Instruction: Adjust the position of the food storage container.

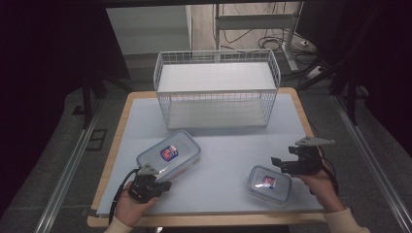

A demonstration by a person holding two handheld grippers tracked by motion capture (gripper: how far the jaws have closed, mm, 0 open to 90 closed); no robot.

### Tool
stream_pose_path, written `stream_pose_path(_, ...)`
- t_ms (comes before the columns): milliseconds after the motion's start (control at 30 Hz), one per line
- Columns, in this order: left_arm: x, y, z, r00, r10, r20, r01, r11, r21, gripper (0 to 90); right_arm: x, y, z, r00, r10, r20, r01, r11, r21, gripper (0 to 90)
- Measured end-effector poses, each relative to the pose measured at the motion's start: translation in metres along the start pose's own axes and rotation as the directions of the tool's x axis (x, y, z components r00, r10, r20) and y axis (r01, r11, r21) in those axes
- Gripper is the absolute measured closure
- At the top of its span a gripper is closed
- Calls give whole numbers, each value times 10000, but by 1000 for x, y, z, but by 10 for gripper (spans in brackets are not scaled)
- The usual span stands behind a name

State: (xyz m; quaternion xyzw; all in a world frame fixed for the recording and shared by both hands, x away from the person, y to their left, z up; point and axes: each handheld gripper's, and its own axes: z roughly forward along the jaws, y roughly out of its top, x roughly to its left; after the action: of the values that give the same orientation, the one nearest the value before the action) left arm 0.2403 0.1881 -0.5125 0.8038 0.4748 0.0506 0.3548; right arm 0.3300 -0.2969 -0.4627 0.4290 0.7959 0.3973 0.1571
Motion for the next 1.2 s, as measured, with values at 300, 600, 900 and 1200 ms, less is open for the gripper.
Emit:
stream_pose_path(300, 23, 2, -2, 9982, -547, -246, 545, 9985, -67, 900, 1, -1, 3, 10000, -65, 12, 65, 10000, 73, 140)
stream_pose_path(600, 51, 6, -5, 9919, -1171, -492, 1160, 9929, -255, 900, 4, 0, 4, 9999, -109, -3, 109, 9999, 66, 141)
stream_pose_path(900, 73, 8, -3, 9831, -1787, -407, 1772, 9834, -388, 900, 5, 1, 4, 9999, -173, 3, 173, 9998, 73, 143)
stream_pose_path(1200, 70, 2, -18, 9831, -1810, -282, 1784, 9810, -759, 900, 6, -1, 7, 9999, -163, -10, 164, 9997, 198, 143)
